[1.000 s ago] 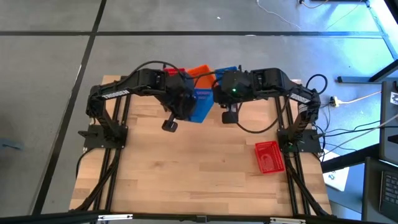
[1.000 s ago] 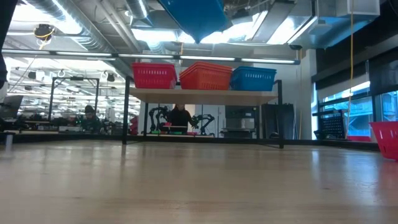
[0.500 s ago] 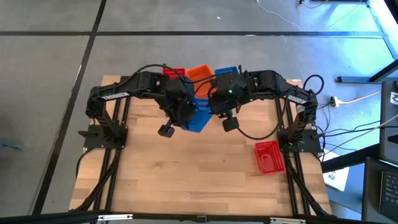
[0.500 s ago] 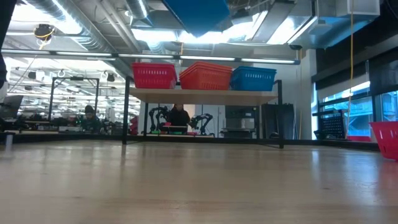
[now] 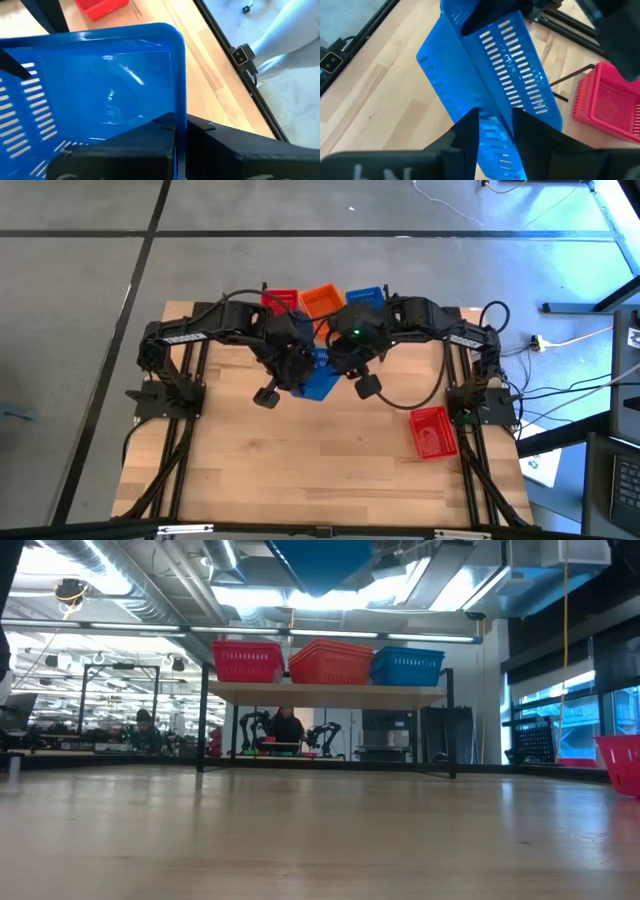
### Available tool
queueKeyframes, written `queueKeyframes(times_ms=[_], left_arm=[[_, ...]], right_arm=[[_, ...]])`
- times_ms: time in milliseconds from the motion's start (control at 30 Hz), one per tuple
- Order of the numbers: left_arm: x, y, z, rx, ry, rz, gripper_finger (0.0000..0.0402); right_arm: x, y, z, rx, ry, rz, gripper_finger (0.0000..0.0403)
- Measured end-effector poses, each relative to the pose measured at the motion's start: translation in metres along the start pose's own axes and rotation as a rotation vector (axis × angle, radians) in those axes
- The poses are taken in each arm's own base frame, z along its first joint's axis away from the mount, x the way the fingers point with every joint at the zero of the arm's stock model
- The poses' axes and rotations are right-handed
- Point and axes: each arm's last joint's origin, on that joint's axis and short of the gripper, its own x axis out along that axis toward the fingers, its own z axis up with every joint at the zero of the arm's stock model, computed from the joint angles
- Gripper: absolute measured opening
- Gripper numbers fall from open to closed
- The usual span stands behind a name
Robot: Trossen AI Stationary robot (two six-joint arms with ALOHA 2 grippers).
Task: Stack baskets on shelf by color
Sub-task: Stack the blue basket into the blue basket on the shelf
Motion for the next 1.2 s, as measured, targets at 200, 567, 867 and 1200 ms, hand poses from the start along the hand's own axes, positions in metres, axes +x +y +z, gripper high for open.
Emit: queueKeyframes(times_ms=[200, 567, 867, 1200], left_arm=[[0.0003, 0.0003, -0.0003, -0.005, 0.005, 0.008, 0.0], [0.0002, 0.0006, -0.0006, 0.001, 0.009, 0.014, 0.0], [0.0, 0.0029, -0.0012, 0.064, 0.045, 0.119, 0.0], [-0.0002, 0.0047, -0.0002, 0.06, 0.046, 0.167, 0.006]], right_arm=[[0.0046, 0.0001, -0.0011, 0.004, 0.016, 0.025, 0.0116], [0.0077, 0.0026, -0.0025, 0.002, 0.01, 0.114, 0.0019], [0.0072, -0.0002, -0.0051, 0.024, 0.01, 0.135, 0.0006], [0.0068, -0.0018, -0.005, 0.033, 0.001, 0.135, 0.0005]])
